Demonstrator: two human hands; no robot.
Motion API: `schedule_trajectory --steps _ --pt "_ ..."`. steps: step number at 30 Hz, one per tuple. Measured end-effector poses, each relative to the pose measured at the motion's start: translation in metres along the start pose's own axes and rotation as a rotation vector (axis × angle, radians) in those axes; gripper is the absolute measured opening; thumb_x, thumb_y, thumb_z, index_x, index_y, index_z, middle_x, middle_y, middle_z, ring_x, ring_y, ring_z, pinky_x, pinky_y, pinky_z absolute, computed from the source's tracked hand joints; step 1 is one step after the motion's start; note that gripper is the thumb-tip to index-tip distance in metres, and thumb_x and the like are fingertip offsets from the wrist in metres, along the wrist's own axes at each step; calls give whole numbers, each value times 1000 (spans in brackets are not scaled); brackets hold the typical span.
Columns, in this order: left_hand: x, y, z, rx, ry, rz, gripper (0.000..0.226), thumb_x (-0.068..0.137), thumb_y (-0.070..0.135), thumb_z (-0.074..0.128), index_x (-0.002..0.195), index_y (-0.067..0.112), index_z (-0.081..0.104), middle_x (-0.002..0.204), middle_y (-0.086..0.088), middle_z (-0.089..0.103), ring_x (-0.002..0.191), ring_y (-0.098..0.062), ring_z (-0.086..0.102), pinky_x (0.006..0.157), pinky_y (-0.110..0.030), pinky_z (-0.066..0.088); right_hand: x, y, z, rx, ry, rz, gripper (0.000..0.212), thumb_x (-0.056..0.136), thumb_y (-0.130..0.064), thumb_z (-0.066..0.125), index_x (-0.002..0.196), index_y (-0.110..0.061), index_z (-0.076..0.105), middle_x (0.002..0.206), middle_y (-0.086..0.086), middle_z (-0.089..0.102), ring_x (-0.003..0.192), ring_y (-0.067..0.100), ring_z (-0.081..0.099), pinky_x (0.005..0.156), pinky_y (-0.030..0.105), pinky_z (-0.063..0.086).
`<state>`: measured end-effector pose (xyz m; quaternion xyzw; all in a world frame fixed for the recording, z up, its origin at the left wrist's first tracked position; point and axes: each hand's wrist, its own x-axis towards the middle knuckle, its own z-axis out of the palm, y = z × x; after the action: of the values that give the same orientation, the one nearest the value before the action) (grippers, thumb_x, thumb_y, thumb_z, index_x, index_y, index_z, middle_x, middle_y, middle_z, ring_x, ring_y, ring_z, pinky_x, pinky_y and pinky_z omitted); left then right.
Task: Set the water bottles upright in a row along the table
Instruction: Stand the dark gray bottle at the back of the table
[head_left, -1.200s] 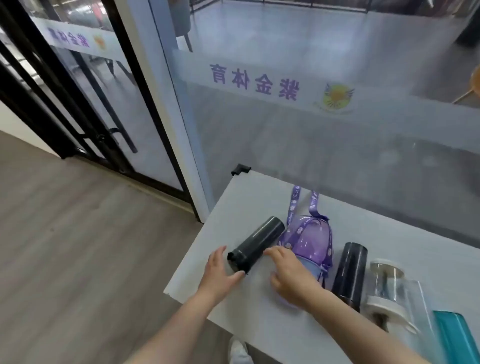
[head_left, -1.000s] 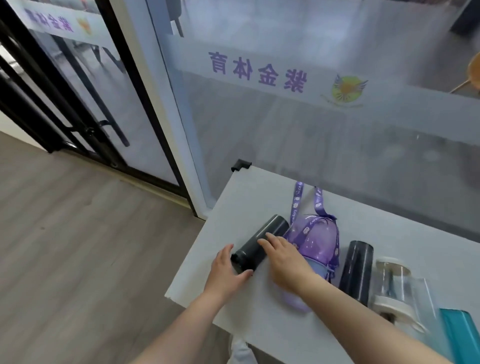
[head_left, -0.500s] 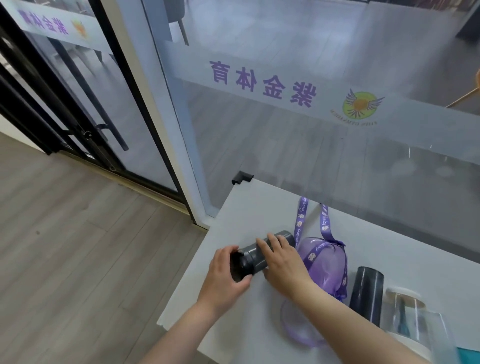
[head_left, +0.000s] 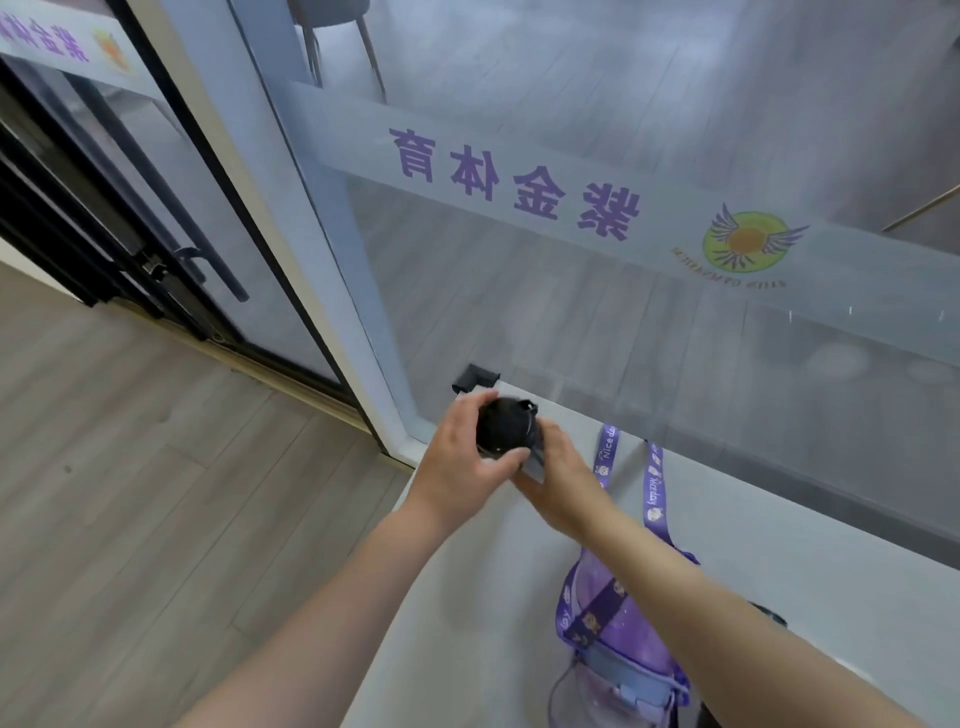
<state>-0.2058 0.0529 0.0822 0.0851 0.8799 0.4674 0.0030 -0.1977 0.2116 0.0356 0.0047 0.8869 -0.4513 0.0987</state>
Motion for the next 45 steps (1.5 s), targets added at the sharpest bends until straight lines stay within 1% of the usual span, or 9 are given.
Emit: schedule_trajectory --steps 9,15,20,22,28,32,38,42,45 --pt "80 6 7 23 -58 10 73 77 25 79 139 17 42 137 1 51 126 -14 47 106 -21 35 65 2 -5 211 34 27 56 86 -36 64 134 -40 36 118 -35 49 110 -15 50 95 27 48" --pt "104 1 8 33 -38 2 72 78 24 78 139 15 42 137 -1 49 127 -14 45 103 -16 32 91 2 0 287 51 45 61 80 -45 63 135 -42 35 128 -20 54 118 3 54 97 44 51" --pt "112 -5 6 6 -17 -13 68 79 22 77 138 15 43 135 0 48 121 -9 45 95 -3 27 100 1 4 279 57 87 63 85 -37 65 139 -37 32 112 -48 44 108 -22 46 97 33 48" --pt "112 -6 4 -1 -24 -14 68 79 22 78 137 15 43 132 2 48 121 -10 45 93 1 28 99 -2 3 238 48 89 66 87 -33 64 142 -38 28 120 -41 45 111 -17 47 95 27 44" --pt "105 -6 -7 47 -112 -44 86 81 29 76 150 22 23 154 0 28 140 -13 28 110 -23 24 79 -2 -15 46 -36 192 88 91 -34 61 154 -27 1 160 3 22 144 22 28 105 29 28" --pt "88 -9 -18 138 -64 23 80 86 28 70 150 21 23 158 0 19 146 -14 18 112 -22 18 33 -9 -36 -35 54 118 73 94 -28 54 153 -28 11 156 1 30 142 19 29 102 28 28" --pt "28 -14 -22 145 -46 83 62 88 21 66 142 18 36 149 -2 32 131 -1 28 100 3 11 -72 -8 -59 -103 236 12 56 93 -15 54 145 -23 35 145 -3 43 134 13 36 110 25 26" --pt "-27 -15 -6 84 -175 10 51 92 23 60 139 21 40 141 5 40 131 -13 39 111 -26 29 -142 7 -56 -111 364 -22 51 87 0 58 135 -12 48 130 1 51 118 23 48 107 36 37" --pt "-67 -18 13 40 -271 -68 46 94 27 58 137 26 42 140 7 43 126 -11 44 106 -27 36 -185 23 -43 -126 449 -8 54 83 5 62 134 -8 48 134 6 50 125 25 45 111 30 30"
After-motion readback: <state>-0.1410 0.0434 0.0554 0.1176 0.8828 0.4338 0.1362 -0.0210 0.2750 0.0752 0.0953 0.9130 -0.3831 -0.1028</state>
